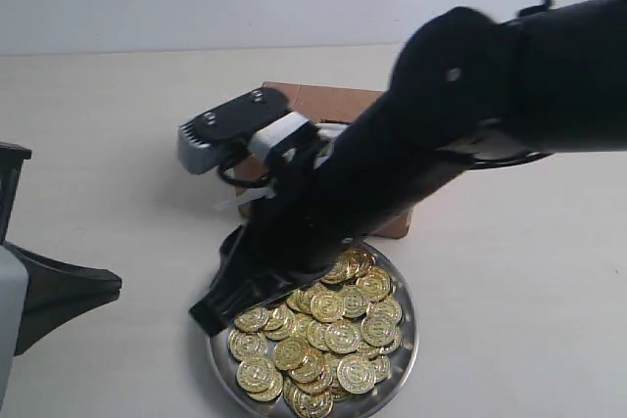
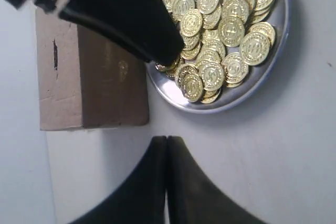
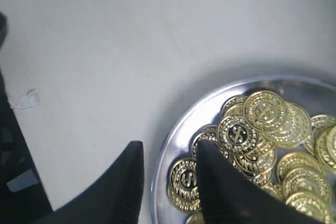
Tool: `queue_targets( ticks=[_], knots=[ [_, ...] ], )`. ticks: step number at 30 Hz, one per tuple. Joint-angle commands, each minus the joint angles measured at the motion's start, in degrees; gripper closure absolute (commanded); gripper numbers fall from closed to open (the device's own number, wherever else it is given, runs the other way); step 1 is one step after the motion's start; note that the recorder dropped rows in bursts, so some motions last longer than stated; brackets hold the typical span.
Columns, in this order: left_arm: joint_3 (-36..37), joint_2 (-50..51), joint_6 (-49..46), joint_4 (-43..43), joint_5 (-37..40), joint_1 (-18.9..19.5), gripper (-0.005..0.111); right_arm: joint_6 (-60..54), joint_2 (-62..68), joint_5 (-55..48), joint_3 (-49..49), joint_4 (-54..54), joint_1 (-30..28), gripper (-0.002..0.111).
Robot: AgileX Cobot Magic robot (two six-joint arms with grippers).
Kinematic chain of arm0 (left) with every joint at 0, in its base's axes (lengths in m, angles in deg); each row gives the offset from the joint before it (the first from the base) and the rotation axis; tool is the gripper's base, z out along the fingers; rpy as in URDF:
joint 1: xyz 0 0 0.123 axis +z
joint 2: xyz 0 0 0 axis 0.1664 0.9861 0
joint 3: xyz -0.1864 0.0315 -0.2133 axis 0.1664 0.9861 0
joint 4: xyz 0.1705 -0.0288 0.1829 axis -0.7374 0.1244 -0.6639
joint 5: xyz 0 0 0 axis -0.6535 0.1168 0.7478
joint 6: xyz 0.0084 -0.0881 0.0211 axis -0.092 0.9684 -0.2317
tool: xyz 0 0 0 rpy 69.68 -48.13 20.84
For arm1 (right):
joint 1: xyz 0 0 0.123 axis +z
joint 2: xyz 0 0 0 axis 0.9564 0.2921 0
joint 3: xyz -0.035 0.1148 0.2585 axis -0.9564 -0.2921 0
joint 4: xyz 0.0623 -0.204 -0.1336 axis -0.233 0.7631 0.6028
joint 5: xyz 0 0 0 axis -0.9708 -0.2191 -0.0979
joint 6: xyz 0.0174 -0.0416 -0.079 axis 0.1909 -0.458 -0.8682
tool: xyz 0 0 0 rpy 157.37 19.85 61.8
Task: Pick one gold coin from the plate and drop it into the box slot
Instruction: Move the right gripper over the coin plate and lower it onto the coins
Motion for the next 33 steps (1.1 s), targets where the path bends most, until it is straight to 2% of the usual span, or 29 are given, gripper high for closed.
queue_targets(
  ticks=[1,4,9,16,33],
  knots=[
    [1.06,-2.99,3.65,-2.11,0.09,-0.34,0.107,20.59,7.11,0.18,6.82,19.54,4.52,0.058],
    [1.19,-4.64,3.64,-2.9,-0.02,-0.34,0.107,36.29,10.65,-5.18,11.6,32.55,6.16,0.045],
    [2.09,-6.33,3.64,-2.9,-0.24,-0.34,0.107,42.82,14.16,-10.64,16.68,35.98,6.52,0.047],
    [4.03,-9.93,3.64,-2.9,-0.51,-0.34,0.107,44.49,19.35,-14.07,18.07,36.74,6.52,0.047],
    [5.43,-14.24,3.49,-2.9,-0.46,-0.34,0.107,45.94,20.68,-11.32,18.07,36.34,6.52,0.051]
  ],
)
